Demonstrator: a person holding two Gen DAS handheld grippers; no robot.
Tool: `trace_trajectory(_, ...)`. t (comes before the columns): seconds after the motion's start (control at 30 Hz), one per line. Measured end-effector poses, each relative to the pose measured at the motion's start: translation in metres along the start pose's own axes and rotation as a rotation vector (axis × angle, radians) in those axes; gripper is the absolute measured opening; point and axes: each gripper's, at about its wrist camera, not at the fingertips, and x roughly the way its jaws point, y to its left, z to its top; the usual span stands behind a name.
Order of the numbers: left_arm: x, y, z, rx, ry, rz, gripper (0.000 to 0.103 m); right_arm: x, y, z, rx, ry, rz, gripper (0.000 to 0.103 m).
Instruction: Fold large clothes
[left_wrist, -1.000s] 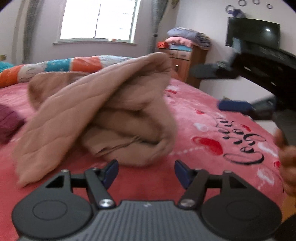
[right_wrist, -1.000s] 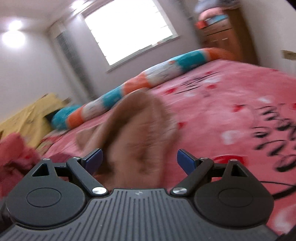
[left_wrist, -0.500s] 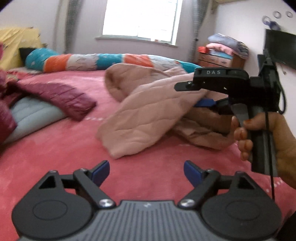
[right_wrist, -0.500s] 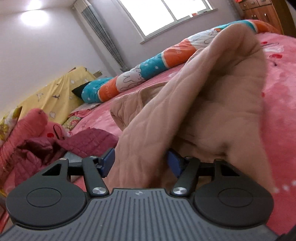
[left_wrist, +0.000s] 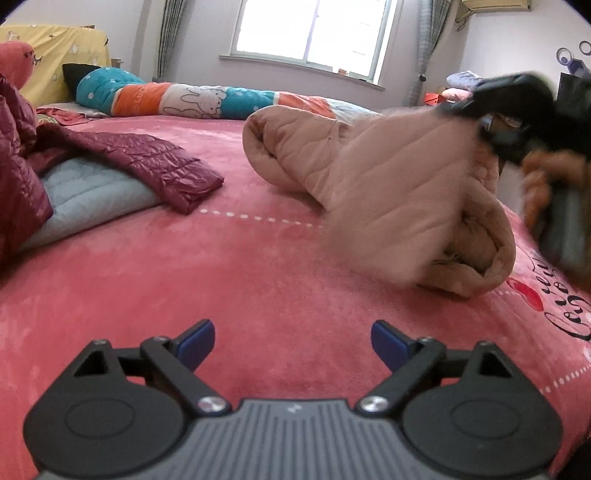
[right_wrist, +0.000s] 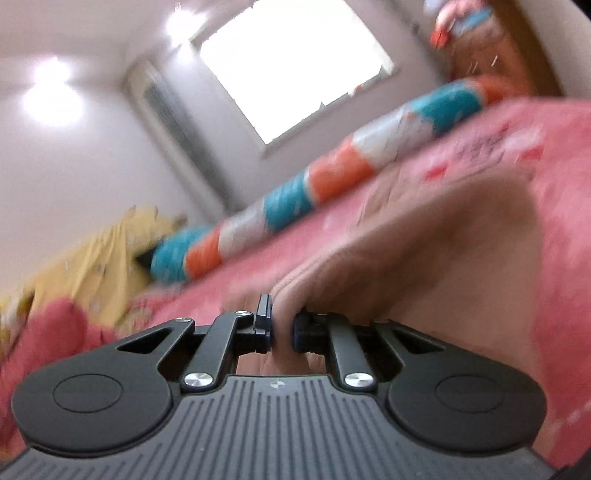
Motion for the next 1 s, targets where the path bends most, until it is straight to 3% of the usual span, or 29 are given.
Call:
trace_trajectory(0.13, 0.002, -0.007, 0.003, 0.021, 0.003, -0.007, 0.092, -0.049, -0.014, 0.048, 0.049, -0.205, -0.049, 0.012)
trace_trajectory(0.23, 0.003, -0.016, 0.004, 0.047, 0.005, -0.012, 0.092, -0.088, -0.031, 0.075, 0.051, -0.334, -0.133, 0.012)
trace_trajectory(0.37, 0.005, -0.026, 0.007, 0.070, 0.002, -0.013, 0.092, -0.129, -0.071, 0.086, 0.112, -0.406, -0.244, 0.012)
trace_trajectory(0.5, 0.006, -0.038, 0.009, 0.081, 0.004, -0.015, 0.092, -0.138, -0.113, 0.076, 0.204, -0.375, -0.328, 0.012)
trace_trajectory(0.77, 0.010, -0.059, 0.017, 0.078, 0.008, -0.009, 0.092, -0.116, -0.176, 0.056, 0.283, -0.116, -0.427, 0.014)
trace_trajectory(0.87, 0.012, -0.063, 0.027, 0.079, -0.011, 0.007, 0.092, -0.112, -0.180, 0.061, 0.327, -0.068, -0.418, 0.014)
trace_trajectory(1.0, 0.016, -0.064, 0.043, 0.079, -0.045, 0.033, 0.093, -0.125, -0.188, 0.057, 0.350, -0.075, -0.378, 0.015)
